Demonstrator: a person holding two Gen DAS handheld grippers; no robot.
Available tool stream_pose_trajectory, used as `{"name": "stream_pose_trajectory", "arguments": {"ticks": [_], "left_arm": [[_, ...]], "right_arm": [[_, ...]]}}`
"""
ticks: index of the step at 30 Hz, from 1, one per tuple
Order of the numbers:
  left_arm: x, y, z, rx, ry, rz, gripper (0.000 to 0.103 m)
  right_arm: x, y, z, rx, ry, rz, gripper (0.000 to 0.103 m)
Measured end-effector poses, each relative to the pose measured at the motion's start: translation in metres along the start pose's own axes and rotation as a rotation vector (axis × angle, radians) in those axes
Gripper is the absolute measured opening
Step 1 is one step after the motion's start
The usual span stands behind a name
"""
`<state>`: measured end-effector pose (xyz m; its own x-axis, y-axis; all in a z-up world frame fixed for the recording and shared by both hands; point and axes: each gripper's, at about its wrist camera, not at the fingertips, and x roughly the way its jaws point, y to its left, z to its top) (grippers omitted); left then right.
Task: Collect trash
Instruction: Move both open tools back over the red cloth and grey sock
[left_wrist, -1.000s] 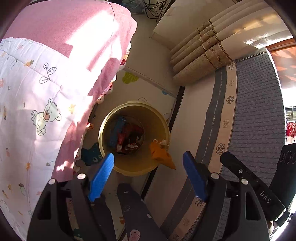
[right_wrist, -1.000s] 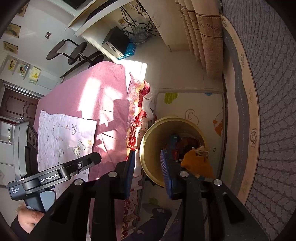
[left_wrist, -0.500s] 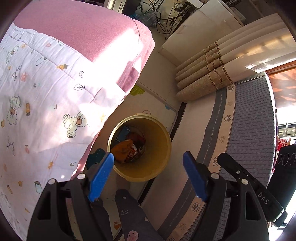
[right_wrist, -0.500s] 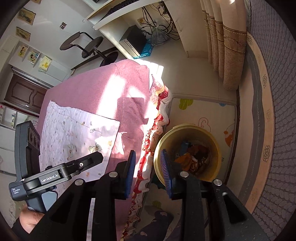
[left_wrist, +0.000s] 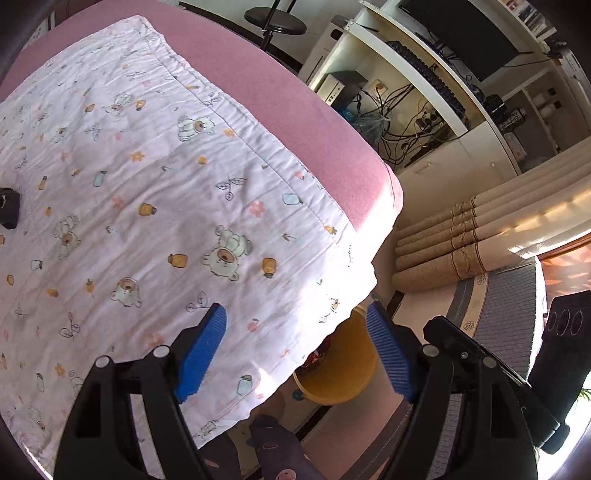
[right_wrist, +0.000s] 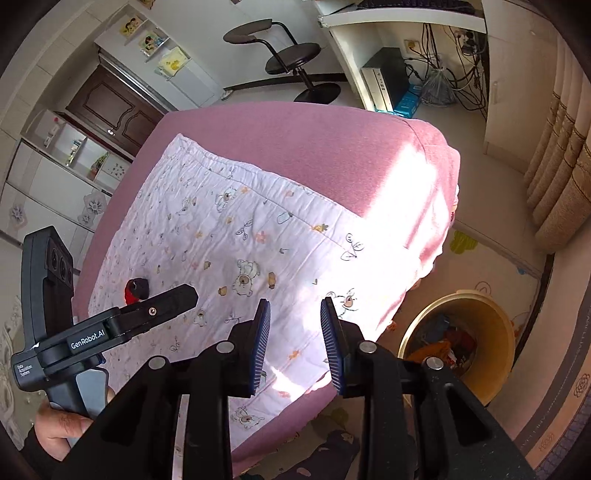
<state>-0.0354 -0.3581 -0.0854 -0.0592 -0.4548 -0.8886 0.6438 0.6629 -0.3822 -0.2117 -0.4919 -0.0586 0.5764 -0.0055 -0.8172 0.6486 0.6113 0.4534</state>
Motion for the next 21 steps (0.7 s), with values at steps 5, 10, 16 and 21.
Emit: {"name": "stream_pose_trajectory", "arguments": {"ticks": [5, 10, 16, 21], "left_arm": [[-0.042, 0.077, 0.010, -0.118, -0.084, 0.049, 0.078], [-0.084, 0.146, 0.012, -0.217, -0.164, 0.103, 0.078], [-0.115, 0.215, 0.017, -0.342, -0.223, 0.151, 0.078], [-0.129, 0.260, 0.028, -0.426, -0.264, 0.180, 0.078]], "right_arm": [[0.042, 0.079, 0.008, -0.132, 0.046, 0.065, 0.029], [0.080, 0.153, 0.009, -0.263, 0.092, 0.120, 0.032], [0.128, 0.229, 0.010, -0.407, 0.163, 0.171, 0.032], [0.164, 0.285, 0.016, -0.518, 0.204, 0.209, 0.034]]}}
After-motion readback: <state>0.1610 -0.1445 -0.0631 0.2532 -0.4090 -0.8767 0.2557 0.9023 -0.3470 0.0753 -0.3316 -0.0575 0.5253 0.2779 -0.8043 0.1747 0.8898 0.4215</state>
